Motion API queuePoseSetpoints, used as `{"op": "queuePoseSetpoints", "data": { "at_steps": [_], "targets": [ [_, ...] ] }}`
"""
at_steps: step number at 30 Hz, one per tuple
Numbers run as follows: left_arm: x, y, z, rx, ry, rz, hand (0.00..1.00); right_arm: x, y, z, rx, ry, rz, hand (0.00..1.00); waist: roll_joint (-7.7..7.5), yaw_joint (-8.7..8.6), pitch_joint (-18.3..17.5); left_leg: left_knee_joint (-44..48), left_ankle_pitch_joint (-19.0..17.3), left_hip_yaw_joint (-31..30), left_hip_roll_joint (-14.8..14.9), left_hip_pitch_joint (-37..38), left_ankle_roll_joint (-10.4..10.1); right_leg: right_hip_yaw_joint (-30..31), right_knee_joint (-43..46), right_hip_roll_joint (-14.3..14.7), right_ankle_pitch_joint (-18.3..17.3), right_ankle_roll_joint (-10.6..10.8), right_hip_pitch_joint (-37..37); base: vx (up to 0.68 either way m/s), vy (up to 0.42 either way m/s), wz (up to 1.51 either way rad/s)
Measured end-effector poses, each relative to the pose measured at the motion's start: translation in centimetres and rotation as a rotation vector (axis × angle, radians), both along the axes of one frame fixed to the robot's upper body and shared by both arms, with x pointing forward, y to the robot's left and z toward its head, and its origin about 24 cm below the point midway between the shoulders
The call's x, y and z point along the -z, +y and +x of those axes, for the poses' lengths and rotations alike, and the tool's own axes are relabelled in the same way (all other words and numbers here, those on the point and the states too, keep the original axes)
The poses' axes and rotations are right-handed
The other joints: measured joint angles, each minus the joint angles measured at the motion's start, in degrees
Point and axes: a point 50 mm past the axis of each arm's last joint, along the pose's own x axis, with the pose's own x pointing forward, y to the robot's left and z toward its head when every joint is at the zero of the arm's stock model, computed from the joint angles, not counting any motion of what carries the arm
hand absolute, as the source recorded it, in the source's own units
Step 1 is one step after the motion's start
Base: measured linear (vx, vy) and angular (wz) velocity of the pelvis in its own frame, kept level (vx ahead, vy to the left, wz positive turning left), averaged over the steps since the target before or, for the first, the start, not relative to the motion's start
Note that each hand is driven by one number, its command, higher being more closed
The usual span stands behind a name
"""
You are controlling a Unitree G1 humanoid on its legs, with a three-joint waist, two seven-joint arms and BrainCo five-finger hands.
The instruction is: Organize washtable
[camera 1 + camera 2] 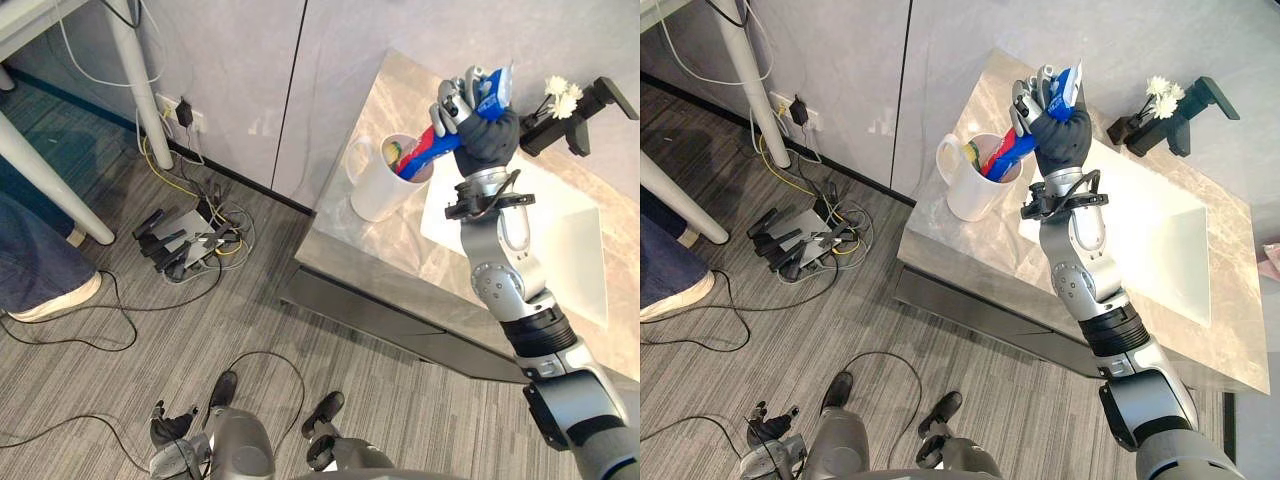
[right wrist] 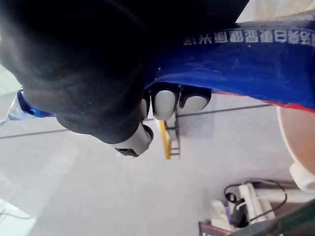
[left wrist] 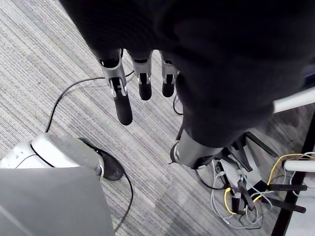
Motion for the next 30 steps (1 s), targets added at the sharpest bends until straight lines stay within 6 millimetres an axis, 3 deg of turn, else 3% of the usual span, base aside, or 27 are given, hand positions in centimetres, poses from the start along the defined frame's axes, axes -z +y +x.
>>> {"op": "queuePoseSetpoints", "data": {
  "at_steps": [10,11,30],
  "targets": [
    [0.0,0.0,0.0,-0.014,-0.013,-0.007,0.0,0.8,-0.4,0.7,0.028,0.042,-0.007,1.0,0.03,0.11,0.11,0.0,0.0,0.22,0.03,-0.11,0.0,0.33,0.0,0.01,0.0,0.0,-0.33,0.0,0.0,0.0],
    [-0.1,0.0,0.0,-0.014,-0.014,-0.006,0.0,0.8,-0.4,0.7,0.027,0.046,-0.011,0.0,0.02,0.1,0.3,0.0,0.0,0.24,0.03,-0.11,0.0,0.34,0.0,0.01,0.0,0.0,-0.33,0.0,0.0,0.0],
    [-0.1,0.0,0.1,0.002,-0.018,-0.013,0.0,0.6,-0.5,1.3,0.053,0.062,-0.052,0.0,-0.05,0.06,1.14,0.1,-0.02,0.26,0.02,-0.21,0.03,0.41,0.0,0.02,0.04,-0.05,-0.39,0.0,0.0,0.0]
  ]
}}
